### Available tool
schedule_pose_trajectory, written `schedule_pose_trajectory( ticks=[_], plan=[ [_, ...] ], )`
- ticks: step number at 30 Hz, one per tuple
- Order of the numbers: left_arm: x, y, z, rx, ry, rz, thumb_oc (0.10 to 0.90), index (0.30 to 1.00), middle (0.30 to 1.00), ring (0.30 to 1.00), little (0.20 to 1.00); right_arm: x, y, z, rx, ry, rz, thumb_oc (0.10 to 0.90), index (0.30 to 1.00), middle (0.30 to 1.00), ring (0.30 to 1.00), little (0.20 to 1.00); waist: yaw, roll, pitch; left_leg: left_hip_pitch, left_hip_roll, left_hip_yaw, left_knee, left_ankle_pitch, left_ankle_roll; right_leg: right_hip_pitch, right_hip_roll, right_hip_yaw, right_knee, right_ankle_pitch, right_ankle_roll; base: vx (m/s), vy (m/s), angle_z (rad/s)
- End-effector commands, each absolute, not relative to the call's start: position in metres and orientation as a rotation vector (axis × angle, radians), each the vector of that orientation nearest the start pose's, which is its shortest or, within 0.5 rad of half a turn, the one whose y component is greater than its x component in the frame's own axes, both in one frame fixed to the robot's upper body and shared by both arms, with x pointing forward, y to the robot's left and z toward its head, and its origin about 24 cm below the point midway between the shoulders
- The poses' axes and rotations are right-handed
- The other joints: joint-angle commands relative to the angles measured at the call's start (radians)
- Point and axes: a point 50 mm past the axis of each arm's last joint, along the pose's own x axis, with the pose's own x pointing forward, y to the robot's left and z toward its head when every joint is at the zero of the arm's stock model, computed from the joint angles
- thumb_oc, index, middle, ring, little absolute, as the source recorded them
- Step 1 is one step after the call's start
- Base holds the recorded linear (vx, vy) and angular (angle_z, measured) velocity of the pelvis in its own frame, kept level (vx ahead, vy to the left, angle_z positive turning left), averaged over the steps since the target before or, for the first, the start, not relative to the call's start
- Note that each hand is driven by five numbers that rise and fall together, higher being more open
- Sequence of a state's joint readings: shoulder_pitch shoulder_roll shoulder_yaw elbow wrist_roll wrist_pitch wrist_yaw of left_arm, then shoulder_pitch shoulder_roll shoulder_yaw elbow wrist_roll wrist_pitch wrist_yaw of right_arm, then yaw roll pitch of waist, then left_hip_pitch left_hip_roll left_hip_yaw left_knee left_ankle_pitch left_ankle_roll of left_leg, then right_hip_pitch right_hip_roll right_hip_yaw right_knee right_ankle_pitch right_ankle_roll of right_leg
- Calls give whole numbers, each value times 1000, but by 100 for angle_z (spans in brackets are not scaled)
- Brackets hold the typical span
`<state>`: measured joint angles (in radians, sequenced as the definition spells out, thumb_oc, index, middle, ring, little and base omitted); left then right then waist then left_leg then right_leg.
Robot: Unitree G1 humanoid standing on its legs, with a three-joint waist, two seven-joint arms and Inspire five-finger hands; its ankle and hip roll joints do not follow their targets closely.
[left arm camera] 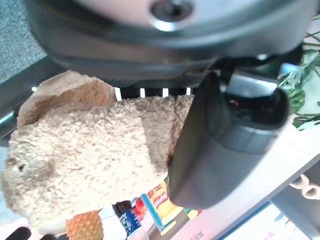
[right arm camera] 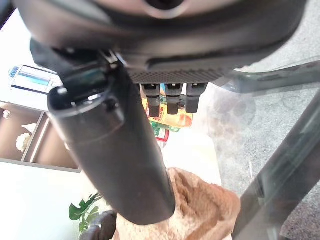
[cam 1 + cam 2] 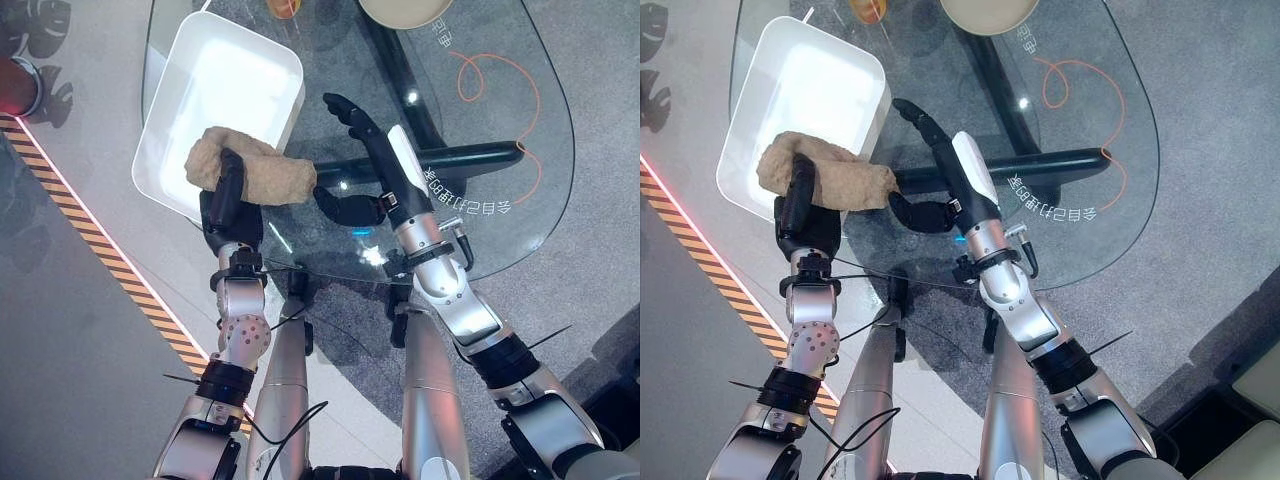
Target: Wipe the table with a cloth and put it in the basket.
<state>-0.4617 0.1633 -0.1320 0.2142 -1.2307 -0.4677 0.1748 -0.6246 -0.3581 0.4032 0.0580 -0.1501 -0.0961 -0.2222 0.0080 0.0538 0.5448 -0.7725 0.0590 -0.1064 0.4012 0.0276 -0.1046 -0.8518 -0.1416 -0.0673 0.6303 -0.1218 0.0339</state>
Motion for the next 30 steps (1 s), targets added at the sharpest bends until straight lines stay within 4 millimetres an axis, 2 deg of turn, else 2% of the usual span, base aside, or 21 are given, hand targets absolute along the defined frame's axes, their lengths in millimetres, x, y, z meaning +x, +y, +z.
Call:
schedule_pose_trajectory(
  ticks=[1,4,11,13,16,19,20,25,30],
  plan=[
    [308,179,201,-1040,-806,7,100,300,300,300,200,286,-67,261,-376,-1059,206,800,900,900,900,900,16,-18,-25,3,-91,91,69,-64,119,59,73,-32,-94,49,-28,0,0,0],
    [307,182,204,-1023,-824,24,100,300,300,300,200,290,-74,260,-370,-1049,138,800,900,900,900,900,14,-17,-25,5,-90,93,70,-66,117,60,73,-30,-94,49,-28,0,0,0],
    [307,191,210,-960,-867,50,100,300,300,300,200,306,-106,252,-369,-1004,-98,800,900,900,900,900,4,-18,-25,4,-86,97,75,-70,118,58,72,-26,-90,48,-25,0,0,0],
    [307,195,210,-937,-876,58,100,300,300,300,200,314,-129,244,-376,-956,-225,800,900,900,900,900,-1,-19,-25,7,-84,98,79,-76,118,61,71,-24,-88,47,-24,0,0,0],
    [308,201,207,-920,-880,69,100,300,300,300,200,322,-152,232,-399,-881,-350,800,900,900,900,900,-5,-19,-25,13,-81,99,77,-79,117,64,71,-22,-89,47,-22,0,0,0],
    [307,204,206,-912,-880,77,100,300,300,300,200,326,-167,221,-383,-824,-422,800,900,900,900,900,-7,-19,-25,17,-81,100,73,-81,118,70,71,-21,-94,46,-23,0,0,0],
    [306,208,202,-905,-879,88,100,300,300,300,200,328,-183,211,-391,-774,-503,800,900,900,900,900,-7,-19,-25,19,-81,99,72,-84,119,72,71,-21,-98,46,-23,3,1,-4],
    [307,217,200,-884,-885,108,100,300,300,300,200,336,-218,189,-465,-634,-686,800,900,900,900,900,-8,-16,-25,21,-79,99,71,-87,119,74,70,-20,-99,45,-24,4,2,-5],
    [309,226,202,-863,-898,131,100,300,300,300,200,337,-255,162,-452,-472,-863,800,900,900,900,900,-6,-11,-25,21,-78,100,67,-88,119,75,71,-20,-103,45,-26,0,0,0]
  ],
)
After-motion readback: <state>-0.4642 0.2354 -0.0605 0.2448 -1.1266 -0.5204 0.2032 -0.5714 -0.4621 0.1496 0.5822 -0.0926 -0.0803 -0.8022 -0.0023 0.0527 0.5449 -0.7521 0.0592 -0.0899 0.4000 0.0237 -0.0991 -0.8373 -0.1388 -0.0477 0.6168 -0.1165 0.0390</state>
